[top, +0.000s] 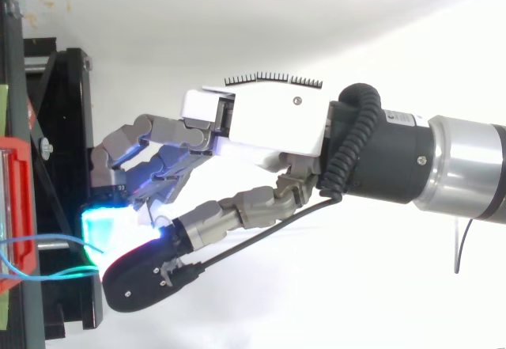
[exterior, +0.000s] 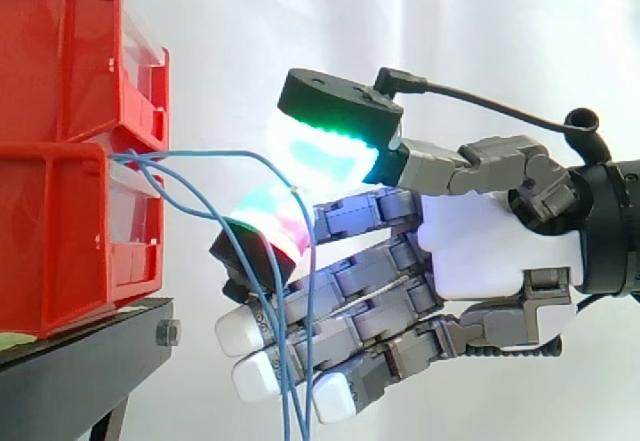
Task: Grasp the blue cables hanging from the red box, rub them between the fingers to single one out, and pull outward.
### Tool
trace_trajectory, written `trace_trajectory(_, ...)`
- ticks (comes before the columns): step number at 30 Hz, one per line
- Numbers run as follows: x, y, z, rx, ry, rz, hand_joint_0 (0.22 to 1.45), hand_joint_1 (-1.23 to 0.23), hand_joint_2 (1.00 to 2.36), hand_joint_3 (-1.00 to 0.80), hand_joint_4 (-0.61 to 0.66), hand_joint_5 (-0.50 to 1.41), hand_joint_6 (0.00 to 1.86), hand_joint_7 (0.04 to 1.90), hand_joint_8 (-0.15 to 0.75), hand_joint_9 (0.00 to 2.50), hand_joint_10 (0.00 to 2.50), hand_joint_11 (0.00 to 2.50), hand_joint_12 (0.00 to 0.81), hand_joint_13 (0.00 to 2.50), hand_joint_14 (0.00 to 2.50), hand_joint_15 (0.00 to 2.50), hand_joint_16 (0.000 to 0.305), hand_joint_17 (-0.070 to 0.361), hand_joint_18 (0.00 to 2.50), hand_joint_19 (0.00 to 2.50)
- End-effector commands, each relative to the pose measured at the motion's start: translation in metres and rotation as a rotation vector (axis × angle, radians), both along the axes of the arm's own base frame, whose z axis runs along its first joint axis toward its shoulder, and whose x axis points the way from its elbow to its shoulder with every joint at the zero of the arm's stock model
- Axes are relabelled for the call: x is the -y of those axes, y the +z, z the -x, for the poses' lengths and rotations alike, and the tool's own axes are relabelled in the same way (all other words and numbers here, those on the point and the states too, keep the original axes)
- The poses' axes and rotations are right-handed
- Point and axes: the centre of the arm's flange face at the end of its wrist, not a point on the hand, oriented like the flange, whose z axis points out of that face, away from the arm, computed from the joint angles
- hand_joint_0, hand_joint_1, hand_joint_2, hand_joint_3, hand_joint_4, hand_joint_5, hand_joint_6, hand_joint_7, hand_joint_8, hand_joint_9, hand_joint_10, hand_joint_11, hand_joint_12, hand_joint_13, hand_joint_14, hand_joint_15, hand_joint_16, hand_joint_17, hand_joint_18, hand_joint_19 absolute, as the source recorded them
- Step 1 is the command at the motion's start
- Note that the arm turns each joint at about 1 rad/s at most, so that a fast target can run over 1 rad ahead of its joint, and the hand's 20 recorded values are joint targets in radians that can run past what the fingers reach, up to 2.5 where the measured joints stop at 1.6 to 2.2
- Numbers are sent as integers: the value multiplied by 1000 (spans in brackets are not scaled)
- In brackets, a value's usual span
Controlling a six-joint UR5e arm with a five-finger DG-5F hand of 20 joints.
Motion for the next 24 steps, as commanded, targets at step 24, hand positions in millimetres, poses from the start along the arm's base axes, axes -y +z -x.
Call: trace_trajectory(24, -1, -1, -1, 0, 3, 3, 595, -672, 1011, -216, 237, -126, 744, 1043, 276, 898, 9, 325, 361, 776, 8, 243, 44, 100, 789, 411)
